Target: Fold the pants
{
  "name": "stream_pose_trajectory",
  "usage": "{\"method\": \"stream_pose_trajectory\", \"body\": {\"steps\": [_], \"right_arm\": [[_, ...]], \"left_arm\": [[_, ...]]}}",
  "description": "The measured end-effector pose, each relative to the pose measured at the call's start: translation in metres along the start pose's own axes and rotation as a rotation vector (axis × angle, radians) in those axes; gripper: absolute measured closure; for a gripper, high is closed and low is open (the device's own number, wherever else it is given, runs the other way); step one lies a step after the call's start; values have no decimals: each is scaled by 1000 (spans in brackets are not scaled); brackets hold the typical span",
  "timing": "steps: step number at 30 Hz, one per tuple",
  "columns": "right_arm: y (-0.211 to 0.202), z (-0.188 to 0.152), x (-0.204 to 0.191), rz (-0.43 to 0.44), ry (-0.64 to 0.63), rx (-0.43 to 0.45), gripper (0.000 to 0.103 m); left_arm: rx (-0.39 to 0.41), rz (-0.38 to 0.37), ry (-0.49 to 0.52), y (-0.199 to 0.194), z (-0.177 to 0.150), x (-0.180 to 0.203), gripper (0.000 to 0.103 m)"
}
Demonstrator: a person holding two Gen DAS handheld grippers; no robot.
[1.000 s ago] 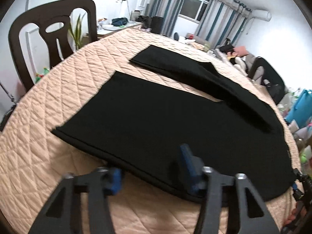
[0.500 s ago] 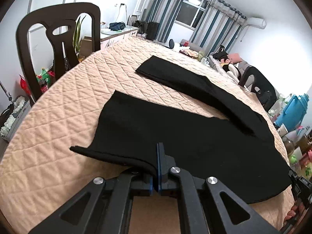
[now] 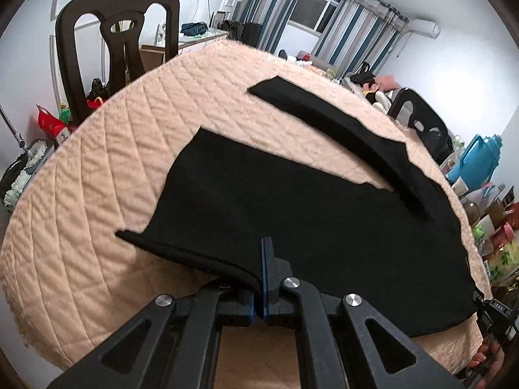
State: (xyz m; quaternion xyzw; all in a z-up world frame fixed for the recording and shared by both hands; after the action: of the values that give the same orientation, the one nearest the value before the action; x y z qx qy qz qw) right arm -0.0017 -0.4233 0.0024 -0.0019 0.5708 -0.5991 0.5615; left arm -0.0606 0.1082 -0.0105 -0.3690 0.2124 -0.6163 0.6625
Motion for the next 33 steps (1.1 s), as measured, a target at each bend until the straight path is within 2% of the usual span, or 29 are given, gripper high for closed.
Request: {"method": "stream_pose_trajectory", "body": {"steps": [3,5,9,11,12,14,16,17,20,22,25,26,29,32,33], "right_arm": [[8,-2,10,-19,4,-34,99],[2,-2,10,-21,-13,-28,94],[-18,-6,0,-58,-88,12,93],[-27,-9,-5,-129,-138,64,84],[-32,-9,-4,-182,-157,103,84],[-43,-6,-2,-257,-180,176,84],[-52,0,-2,-287,-194,247,84],[-53,2,-5,-273,-206,262,84],[-34,-1,-25,-171,-279,216,84],[-16,-4,-32,-169,-314,188,84],[16,-8,-23,-205,-315,97,84],[22,-8,-18,-200,-318,81,86],[15,-3,-23,-204,-338,102,85],[8,5,-37,-143,-352,140,84],[9,6,-43,-124,-358,146,84]], "left_arm": [[-14,8,13,3,-3,3,96],[9,15,18,-6,-2,2,93],[39,86,-10,-25,0,-16,86],[51,154,-37,-33,0,-27,86],[58,196,-46,-36,2,-32,86],[85,232,-57,-40,5,-40,86],[106,209,-48,-38,13,-37,86],[114,189,-36,-35,17,-33,86],[105,116,17,-15,27,-12,86],[76,75,48,1,29,-3,85],[-9,66,75,27,24,1,84],[-15,63,80,31,24,1,84],[-8,79,104,31,31,3,75],[14,75,124,32,46,8,65],[24,73,137,34,51,11,58]]}}
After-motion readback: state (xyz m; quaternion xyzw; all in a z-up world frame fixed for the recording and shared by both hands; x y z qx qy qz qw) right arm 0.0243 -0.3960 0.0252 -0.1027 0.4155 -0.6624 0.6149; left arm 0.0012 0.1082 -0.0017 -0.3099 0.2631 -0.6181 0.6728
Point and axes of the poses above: each gripper's, at about its wrist camera, not at the fingertips, and y roughly the way its jaws point, x to its right, z to its top, the point moved 3 cm from there along y, roughly the way its jaws point, and after that the axes turned 14 degrees about y, right-handed, at the moved point
